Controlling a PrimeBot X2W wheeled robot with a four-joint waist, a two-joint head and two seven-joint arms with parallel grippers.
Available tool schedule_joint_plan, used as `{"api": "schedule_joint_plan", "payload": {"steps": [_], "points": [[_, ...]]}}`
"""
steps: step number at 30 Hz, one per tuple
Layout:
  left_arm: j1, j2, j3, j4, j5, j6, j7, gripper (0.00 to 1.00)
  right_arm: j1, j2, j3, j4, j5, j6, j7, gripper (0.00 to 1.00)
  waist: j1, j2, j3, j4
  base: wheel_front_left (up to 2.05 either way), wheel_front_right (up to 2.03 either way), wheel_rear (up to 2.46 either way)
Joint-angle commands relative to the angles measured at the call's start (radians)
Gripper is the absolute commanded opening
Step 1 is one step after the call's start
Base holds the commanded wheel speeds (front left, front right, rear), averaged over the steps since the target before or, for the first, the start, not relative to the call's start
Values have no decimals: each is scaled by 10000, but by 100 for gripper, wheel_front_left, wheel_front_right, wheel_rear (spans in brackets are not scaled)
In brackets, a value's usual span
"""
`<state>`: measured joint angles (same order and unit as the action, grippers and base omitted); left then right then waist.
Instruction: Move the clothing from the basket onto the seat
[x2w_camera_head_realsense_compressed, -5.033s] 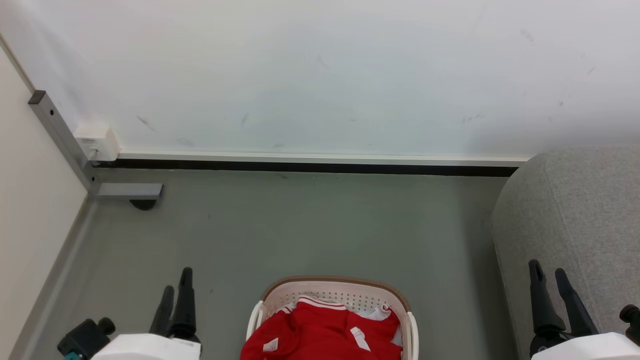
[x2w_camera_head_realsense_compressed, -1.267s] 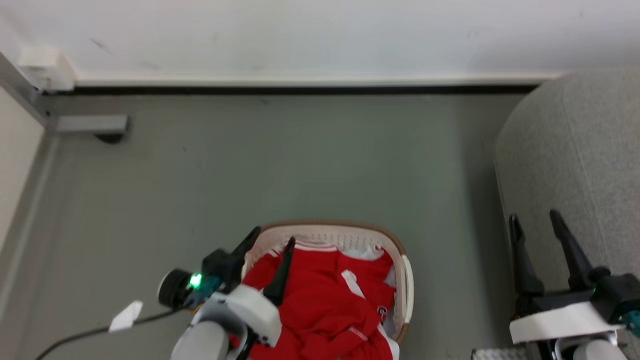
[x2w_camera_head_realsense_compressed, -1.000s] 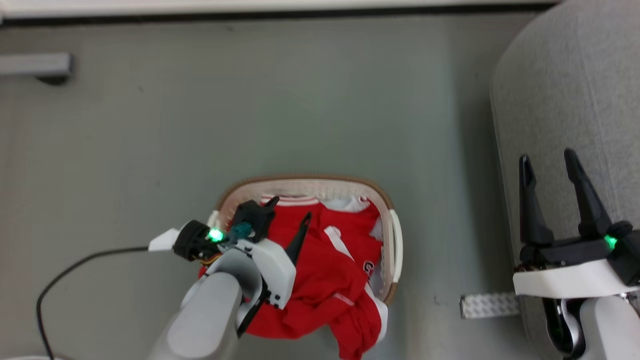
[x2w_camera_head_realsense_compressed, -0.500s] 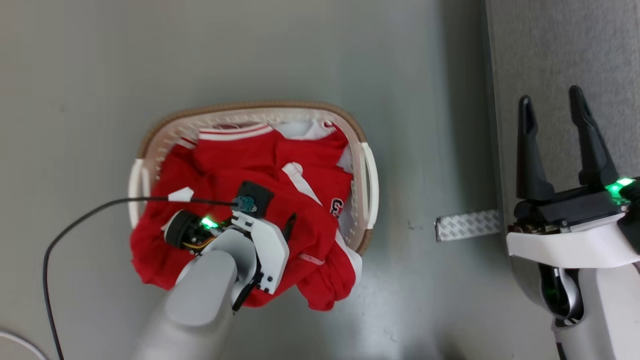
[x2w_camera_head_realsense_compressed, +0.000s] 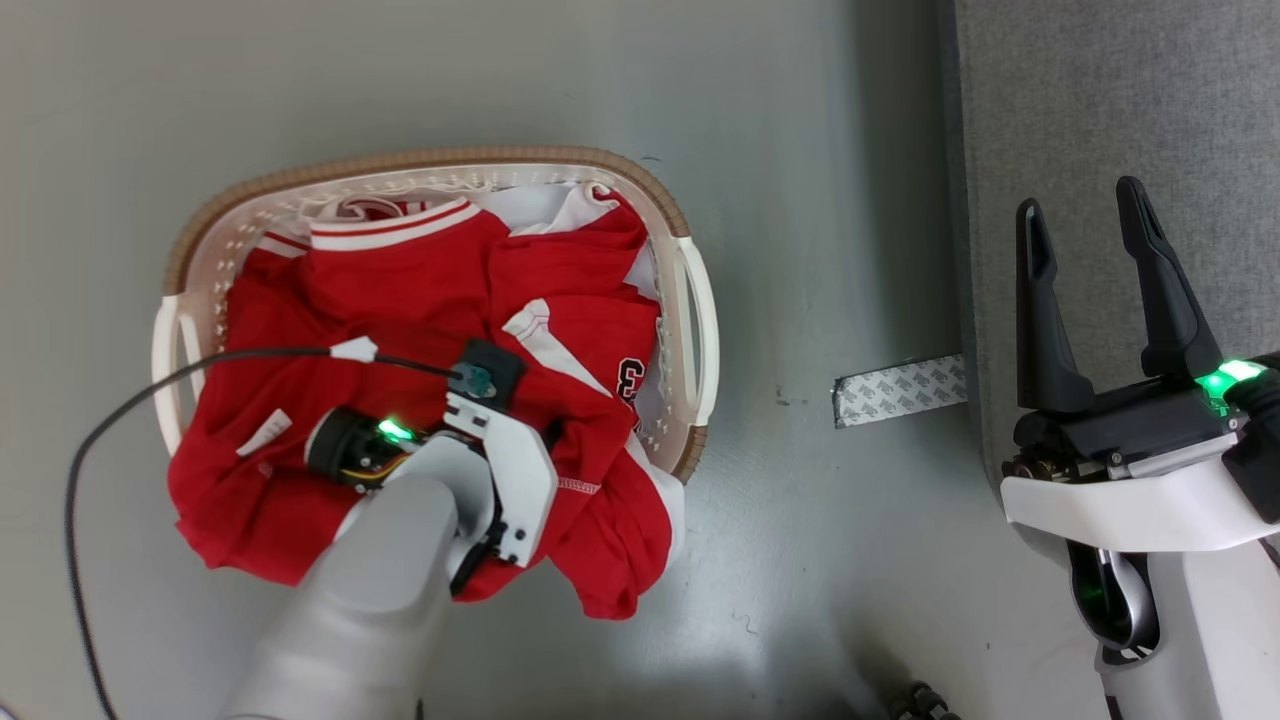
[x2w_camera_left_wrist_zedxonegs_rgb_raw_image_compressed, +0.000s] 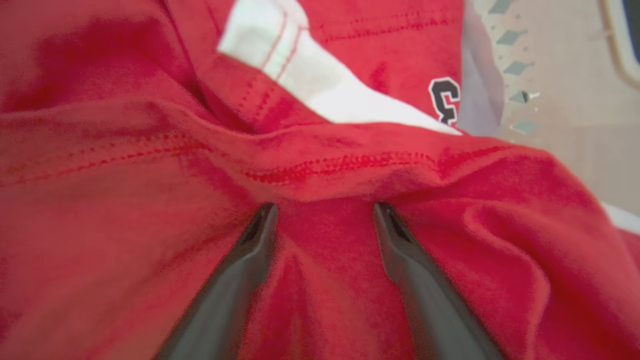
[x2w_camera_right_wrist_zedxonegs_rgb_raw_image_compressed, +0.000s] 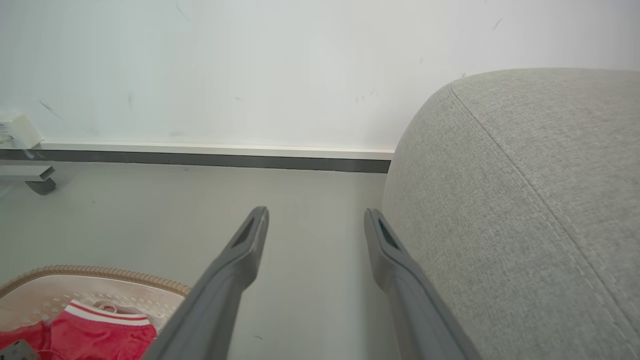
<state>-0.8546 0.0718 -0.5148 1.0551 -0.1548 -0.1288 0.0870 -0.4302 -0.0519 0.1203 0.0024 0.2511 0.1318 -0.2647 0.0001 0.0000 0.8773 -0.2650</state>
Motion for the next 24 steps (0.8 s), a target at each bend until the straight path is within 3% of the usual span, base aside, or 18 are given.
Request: {"api": "schedule_joint_plan", "payload": {"steps": [1,10,24], "points": [[-49,-31,-114,27,-195,-20,-91,0,30,17,-34,-19,77,-21,4,100,-1,0,12,-30,0,0,0],[-143,-120,-758,113,-1133,-21,-961,0,222,16,-169,292,-53,-21,4,100,-1,0,-753,88,0,0,0],[944,-202,-731,-189,-2754,118,-2982,0,1443,4,-1029,958,-353,-21,4,100,-1,0,-3926,1118,0,0,0]]}}
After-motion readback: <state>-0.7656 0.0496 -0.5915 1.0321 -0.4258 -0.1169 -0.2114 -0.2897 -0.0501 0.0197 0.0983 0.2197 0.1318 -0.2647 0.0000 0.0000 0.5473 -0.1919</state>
